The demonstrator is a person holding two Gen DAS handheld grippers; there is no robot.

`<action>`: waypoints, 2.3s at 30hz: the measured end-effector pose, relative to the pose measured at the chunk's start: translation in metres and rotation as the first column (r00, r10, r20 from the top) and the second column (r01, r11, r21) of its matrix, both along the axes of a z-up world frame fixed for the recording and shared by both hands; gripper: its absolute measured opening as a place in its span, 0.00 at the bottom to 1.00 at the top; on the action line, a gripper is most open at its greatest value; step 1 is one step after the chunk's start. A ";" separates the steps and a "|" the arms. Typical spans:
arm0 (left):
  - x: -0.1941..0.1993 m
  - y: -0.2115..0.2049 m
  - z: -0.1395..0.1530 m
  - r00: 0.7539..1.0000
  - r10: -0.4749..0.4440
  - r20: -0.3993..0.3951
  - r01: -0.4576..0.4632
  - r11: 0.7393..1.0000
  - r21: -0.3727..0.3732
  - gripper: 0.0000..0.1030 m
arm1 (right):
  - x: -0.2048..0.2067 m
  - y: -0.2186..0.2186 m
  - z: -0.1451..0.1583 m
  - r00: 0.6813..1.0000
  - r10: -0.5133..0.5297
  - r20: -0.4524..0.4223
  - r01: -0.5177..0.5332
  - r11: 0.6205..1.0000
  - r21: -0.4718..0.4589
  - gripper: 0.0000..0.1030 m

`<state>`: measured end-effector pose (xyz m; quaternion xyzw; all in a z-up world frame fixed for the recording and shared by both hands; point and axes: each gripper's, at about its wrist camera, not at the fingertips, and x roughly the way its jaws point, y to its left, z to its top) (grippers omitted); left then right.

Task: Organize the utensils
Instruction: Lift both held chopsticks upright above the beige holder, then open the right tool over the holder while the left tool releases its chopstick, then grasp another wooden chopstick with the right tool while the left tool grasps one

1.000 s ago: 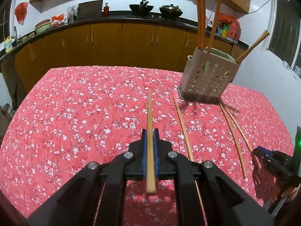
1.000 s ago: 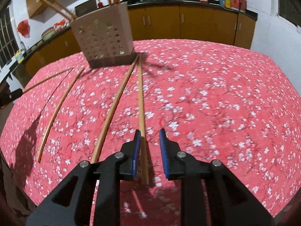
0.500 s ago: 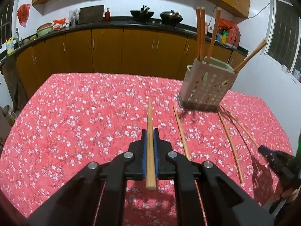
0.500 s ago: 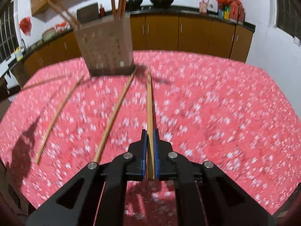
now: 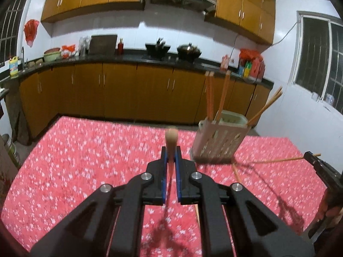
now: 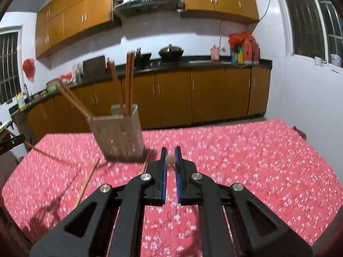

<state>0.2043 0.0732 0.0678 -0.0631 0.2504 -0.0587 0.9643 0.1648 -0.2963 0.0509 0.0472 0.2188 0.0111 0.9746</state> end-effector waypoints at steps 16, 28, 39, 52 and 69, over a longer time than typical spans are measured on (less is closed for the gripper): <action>0.001 -0.027 0.063 0.984 -0.105 0.142 0.102 0.994 0.027 0.07 | 0.011 0.005 0.074 0.990 0.107 0.095 -0.120 0.984 0.134 0.07; 0.034 -0.068 0.126 0.936 -0.099 0.338 0.127 0.990 -0.061 0.07 | 0.026 0.055 0.140 0.925 0.142 0.353 -0.165 0.986 0.036 0.07; 0.094 -0.085 0.104 0.944 -0.027 0.330 0.056 0.995 -0.079 0.07 | 0.084 0.075 0.100 0.961 0.151 0.233 -0.160 0.987 0.017 0.07; 0.125 -0.088 0.062 0.974 -0.073 0.215 0.096 0.991 -0.096 0.11 | 0.105 0.078 0.076 0.976 0.180 0.123 -0.189 0.980 0.064 0.26; 0.060 -0.046 0.053 0.982 -0.016 0.187 0.036 0.994 -0.103 0.25 | 0.029 0.040 0.063 0.987 0.087 0.134 -0.094 0.994 0.046 0.31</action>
